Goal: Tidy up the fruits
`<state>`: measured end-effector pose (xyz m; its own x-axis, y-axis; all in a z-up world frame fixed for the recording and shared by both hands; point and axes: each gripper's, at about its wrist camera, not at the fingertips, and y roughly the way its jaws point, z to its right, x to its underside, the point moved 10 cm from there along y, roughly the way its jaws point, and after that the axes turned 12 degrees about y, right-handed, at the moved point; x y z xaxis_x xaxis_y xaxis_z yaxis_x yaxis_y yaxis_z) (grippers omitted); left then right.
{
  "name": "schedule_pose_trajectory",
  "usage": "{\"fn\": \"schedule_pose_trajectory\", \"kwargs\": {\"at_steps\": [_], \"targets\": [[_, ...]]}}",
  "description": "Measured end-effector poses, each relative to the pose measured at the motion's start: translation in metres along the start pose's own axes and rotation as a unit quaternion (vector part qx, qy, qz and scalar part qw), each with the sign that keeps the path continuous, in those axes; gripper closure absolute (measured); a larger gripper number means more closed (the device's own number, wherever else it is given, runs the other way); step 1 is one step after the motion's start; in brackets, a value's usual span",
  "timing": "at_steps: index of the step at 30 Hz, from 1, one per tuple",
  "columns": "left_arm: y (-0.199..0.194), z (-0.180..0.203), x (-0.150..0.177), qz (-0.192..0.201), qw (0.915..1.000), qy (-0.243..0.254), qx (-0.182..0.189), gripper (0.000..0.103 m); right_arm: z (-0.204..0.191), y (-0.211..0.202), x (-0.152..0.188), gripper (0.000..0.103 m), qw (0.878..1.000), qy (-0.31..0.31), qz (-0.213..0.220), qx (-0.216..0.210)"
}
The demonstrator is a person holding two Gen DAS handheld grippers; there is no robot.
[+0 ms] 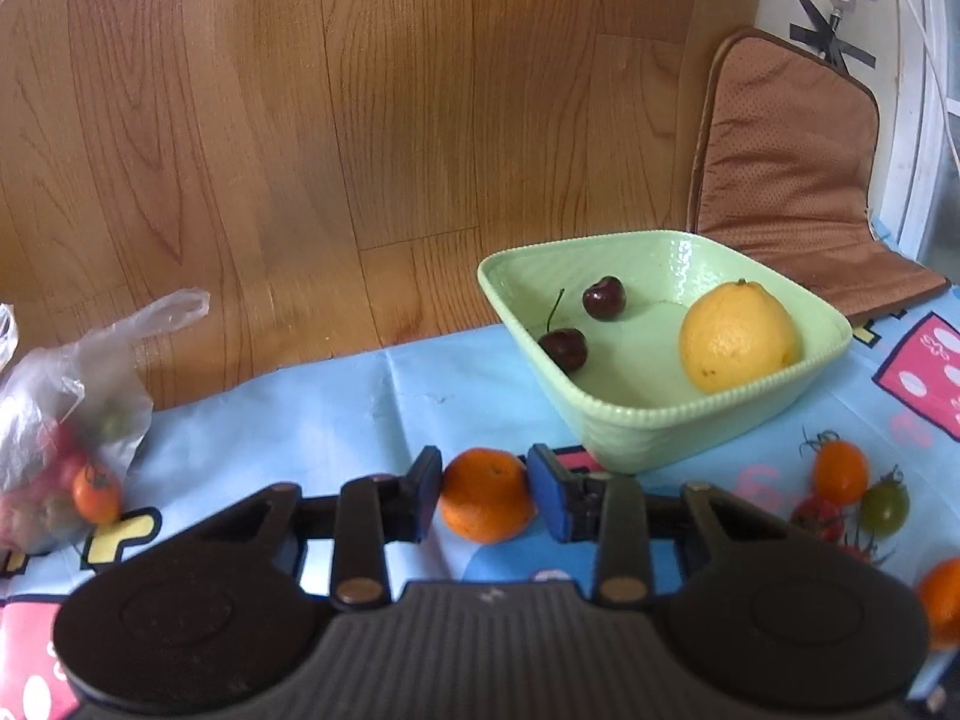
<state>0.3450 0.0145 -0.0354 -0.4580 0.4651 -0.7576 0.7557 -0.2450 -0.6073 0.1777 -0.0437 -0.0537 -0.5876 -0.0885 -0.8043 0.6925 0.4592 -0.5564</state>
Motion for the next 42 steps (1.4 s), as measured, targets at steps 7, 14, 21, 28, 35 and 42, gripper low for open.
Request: {"fn": "schedule_pose_trajectory", "kwargs": {"at_steps": [7, 14, 21, 28, 35, 42], "targets": [[-0.065, -0.005, 0.010, 0.033, 0.9987, -0.039, 0.002, 0.072, 0.005, 0.007, -0.002, 0.063, 1.000, 0.023, -0.016, 0.008], [-0.145, 0.046, 0.055, 0.057, 0.9962, -0.049, 0.043, 0.072, 0.009, -0.038, 0.026, 0.063, 1.000, 0.021, -0.018, 0.006], [-0.163, 0.124, 0.092, 0.047, 0.9967, -0.020, 0.063, 0.071, 0.030, -0.090, 0.050, 0.063, 0.998, 0.057, -0.010, 0.033], [-0.169, 0.151, 0.092, 0.053, 0.9977, 0.004, 0.043, 0.069, 0.049, -0.116, 0.062, 0.062, 0.995, 0.087, 0.009, 0.056], [-0.181, 0.145, 0.094, 0.053, 0.9984, 0.003, 0.017, 0.062, 0.050, -0.123, 0.063, 0.060, 0.995, 0.088, 0.021, 0.051], [-0.177, 0.150, 0.097, 0.040, 0.9988, -0.003, 0.029, 0.055, 0.051, -0.123, 0.066, 0.055, 0.995, 0.087, 0.023, 0.041]]}}
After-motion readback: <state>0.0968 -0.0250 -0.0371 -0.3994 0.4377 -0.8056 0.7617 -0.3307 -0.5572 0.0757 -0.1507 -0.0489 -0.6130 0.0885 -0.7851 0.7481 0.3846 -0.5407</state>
